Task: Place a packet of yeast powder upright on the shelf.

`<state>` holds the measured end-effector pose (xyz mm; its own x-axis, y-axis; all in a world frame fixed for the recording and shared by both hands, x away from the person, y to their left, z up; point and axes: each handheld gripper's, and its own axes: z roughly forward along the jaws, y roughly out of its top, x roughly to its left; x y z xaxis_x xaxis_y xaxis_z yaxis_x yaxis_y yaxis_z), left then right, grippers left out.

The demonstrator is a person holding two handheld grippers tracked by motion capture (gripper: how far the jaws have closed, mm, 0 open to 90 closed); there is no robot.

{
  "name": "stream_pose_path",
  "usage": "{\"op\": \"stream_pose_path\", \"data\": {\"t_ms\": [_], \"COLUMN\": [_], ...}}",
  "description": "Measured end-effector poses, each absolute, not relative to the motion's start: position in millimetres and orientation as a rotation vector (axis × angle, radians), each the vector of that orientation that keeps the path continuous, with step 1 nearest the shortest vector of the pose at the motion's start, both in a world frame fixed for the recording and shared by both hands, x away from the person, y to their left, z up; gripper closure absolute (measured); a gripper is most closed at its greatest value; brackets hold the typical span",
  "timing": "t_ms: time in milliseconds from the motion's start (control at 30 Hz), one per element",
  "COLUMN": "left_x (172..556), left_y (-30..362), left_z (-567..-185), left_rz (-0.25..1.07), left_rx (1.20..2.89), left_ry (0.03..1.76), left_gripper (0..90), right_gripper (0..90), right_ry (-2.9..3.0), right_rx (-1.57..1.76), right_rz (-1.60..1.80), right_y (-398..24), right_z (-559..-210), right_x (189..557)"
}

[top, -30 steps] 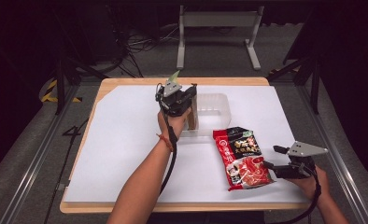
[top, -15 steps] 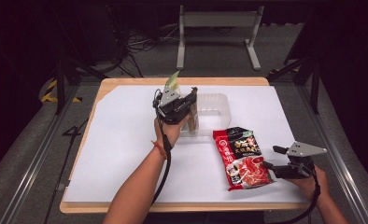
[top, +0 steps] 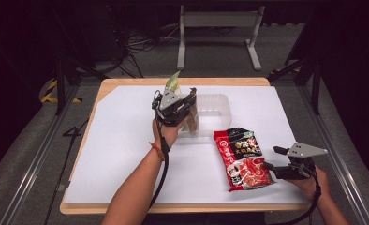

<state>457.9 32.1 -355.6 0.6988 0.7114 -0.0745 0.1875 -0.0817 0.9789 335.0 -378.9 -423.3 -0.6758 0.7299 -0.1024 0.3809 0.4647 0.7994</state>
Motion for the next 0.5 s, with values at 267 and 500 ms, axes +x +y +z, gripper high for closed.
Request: {"op": "stream_pose_path", "data": {"t_ms": [267, 500], "left_x": [453.6, 451.5], "left_y": [32.6, 35.0], "left_z": [-350.3, -348.6], "left_rz": [0.535, 0.533], "left_rx": [1.669, 1.687], "left_ry": [0.721, 0.708], "left_gripper": [77.8, 76.6], "right_gripper": [26.0, 26.1], "right_ry": [2.283, 2.281], "right_rx": [0.939, 0.942], "right_rz": [1.092, 1.097], "right_y": [-379.0, -379.0], "right_z": [-423.6, -423.2], "right_x": [335.6, 335.1]}}
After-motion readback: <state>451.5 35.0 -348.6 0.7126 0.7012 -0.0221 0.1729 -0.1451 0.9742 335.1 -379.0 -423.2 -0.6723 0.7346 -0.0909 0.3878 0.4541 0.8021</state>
